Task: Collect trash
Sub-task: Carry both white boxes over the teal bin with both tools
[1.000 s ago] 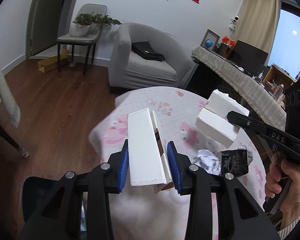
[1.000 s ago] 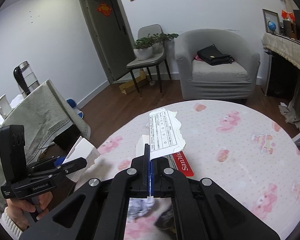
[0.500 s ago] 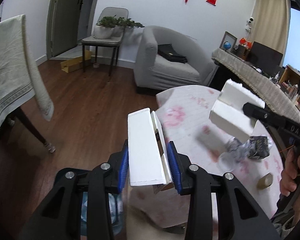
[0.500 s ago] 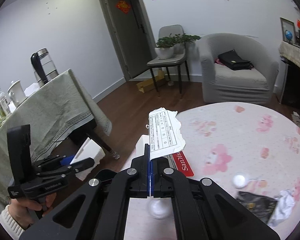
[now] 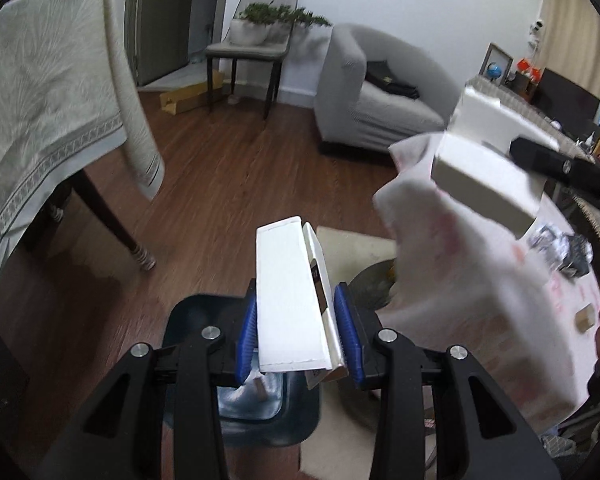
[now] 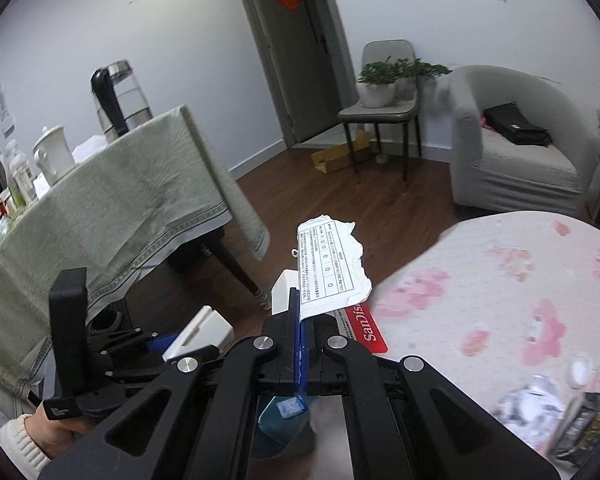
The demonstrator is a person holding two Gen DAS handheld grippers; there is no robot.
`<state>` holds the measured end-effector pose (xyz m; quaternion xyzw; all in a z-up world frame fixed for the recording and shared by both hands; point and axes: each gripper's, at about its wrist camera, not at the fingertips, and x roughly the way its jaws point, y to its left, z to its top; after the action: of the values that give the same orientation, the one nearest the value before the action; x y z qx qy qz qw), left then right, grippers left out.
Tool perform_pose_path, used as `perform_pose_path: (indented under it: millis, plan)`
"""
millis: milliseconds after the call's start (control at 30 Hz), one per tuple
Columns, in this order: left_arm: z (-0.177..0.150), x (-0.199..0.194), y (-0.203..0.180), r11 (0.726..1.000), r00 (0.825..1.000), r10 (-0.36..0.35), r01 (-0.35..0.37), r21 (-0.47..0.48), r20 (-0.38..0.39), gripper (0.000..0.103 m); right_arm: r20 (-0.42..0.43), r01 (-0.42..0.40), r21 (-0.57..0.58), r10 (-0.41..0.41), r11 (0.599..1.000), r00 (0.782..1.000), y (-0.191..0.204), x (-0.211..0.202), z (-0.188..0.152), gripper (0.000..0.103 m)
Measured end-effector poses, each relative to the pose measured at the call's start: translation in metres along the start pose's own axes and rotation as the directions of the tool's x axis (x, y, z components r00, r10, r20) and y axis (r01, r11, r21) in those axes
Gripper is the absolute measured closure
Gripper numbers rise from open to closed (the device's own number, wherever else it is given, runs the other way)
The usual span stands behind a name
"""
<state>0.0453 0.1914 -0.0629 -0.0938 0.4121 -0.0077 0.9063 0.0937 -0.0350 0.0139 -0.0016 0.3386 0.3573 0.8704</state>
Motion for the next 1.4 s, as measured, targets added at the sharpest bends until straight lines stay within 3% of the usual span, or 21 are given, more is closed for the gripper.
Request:
perform_pose_path:
  millis: [400, 633, 900, 1067, 1300, 1400]
  plan:
    - [-0.029, 0.049, 0.04, 0.998, 0.984, 0.034, -0.042, -0.041, -0.173, 0.063, -0.105, -0.01, -0.036, 0.007, 0.999, 0.994, 0.04, 0.05, -0.018, 0.103]
    - [-0.048, 0.071, 0.053, 0.997, 0.962, 0.051, -0.064, -0.037, -0.269, 0.063, -0.19, -0.026, -0.088, 0.009, 0.996, 0.982, 0.071, 0.087, -0.04, 0.103]
    - [-0.067, 0.091, 0.069, 0.993, 0.936, 0.079, -0.103, -0.051, -0.343, 0.063, -0.254, 0.012, -0.068, -0.029, 0.998, 0.967, 0.08, 0.125, -0.064, 0.103]
    - [-0.073, 0.094, 0.07, 0.992, 0.929, 0.093, -0.118, -0.049, -0.358, 0.061, -0.278, 0.005, -0.024, -0.012, 1.0, 0.961, 0.077, 0.142, -0.073, 0.103]
    - [-0.069, 0.089, 0.075, 0.988, 0.935, 0.121, -0.145, -0.047, -0.334, 0.039, -0.292, 0.004, -0.016, -0.008, 1.0, 0.956, 0.072, 0.15, -0.077, 0.103]
    - [-0.067, 0.085, 0.078, 0.987, 0.938, 0.132, -0.154, -0.045, -0.32, 0.036, -0.294, -0.004, -0.003, 0.003, 1.0, 0.956, 0.069, 0.154, -0.079, 0.103]
